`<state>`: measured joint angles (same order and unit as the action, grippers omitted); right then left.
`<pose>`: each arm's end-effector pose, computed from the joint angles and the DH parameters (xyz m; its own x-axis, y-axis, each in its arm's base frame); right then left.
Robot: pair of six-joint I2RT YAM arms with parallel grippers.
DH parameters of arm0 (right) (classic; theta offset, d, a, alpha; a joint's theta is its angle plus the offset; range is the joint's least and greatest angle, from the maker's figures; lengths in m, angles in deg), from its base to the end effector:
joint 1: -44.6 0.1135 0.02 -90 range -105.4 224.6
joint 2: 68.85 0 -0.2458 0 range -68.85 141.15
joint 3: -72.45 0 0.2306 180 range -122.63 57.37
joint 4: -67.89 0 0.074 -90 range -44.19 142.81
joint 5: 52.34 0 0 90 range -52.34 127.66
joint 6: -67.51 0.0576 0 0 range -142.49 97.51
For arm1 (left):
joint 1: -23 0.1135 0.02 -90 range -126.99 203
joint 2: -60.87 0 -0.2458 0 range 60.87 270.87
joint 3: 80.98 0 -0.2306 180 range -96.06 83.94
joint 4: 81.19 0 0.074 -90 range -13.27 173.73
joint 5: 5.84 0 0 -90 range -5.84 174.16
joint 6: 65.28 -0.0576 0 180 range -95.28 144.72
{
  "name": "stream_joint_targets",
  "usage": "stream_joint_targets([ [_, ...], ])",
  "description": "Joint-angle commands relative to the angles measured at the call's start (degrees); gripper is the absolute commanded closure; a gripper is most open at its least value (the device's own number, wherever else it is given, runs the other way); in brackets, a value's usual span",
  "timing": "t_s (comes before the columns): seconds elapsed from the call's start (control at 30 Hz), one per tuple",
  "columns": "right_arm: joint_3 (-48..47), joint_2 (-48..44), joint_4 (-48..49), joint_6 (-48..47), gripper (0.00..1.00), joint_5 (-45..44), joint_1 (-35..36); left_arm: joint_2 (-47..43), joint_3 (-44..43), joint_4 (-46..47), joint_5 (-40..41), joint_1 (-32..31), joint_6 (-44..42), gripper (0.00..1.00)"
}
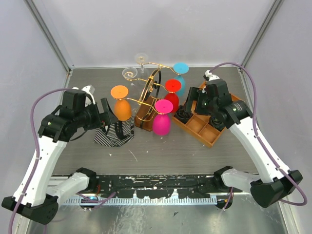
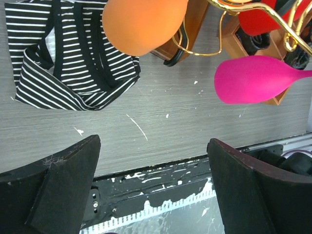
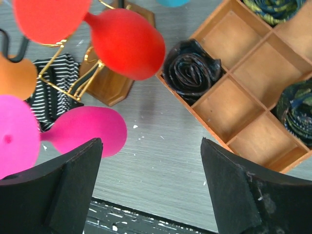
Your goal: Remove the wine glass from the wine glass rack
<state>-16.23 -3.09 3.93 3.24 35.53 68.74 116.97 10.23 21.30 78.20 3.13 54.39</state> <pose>0.2114 0.0924 0.3411 -0.7061 0.1590 -0.6901 -0.0850 0.9484 0.3055 0.1579 -0.0634 0.3495 -0.7776 -0.2425 -0.5801 0.0258 0.9096 -0.4147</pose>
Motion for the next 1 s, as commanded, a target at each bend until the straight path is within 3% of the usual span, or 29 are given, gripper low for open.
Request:
stream_joint_targets([
  [0.0,-3.6,-2.5,3.6,-3.0,0.09,-0.1,1.8,-3.5,0.6,2.5,-1.4,-0.2,1.7,0.02],
  [0.1,-5.2,0.9,-2.4,-1.1,0.0,-13.5,2.2,-4.5,0.6,2.0,-1.2,-0.2,2.4,0.02],
  [0.2,-1.8,2.6,-3.5,0.1,0.0,-18.5,-1.6,-5.5,0.9,0.0,-0.1,-0.2,3.3,0.02],
  [0.27,0.2,3.6,-3.6,0.1,0.0,-17.8,-8.7,-6.7,1.8,-1.2,0.3,-0.2,3.7,0.02],
  [0.33,2.4,5.1,-0.6,-0.8,0.0,-9.1,-14.4,-7.9,2.5,-2.3,1.4,-0.2,4.0,0.02],
  [0.4,3.3,8.5,1.2,-1.4,0.0,-4.9,-15.8,-8.9,2.9,-2.9,2.6,-0.2,4.2,0.02],
  [0.97,-4.5,36.0,-0.4,-3.8,0.0,-21.9,-19.3,-13.2,7.0,-5.1,2.7,-0.2,5.9,0.02],
])
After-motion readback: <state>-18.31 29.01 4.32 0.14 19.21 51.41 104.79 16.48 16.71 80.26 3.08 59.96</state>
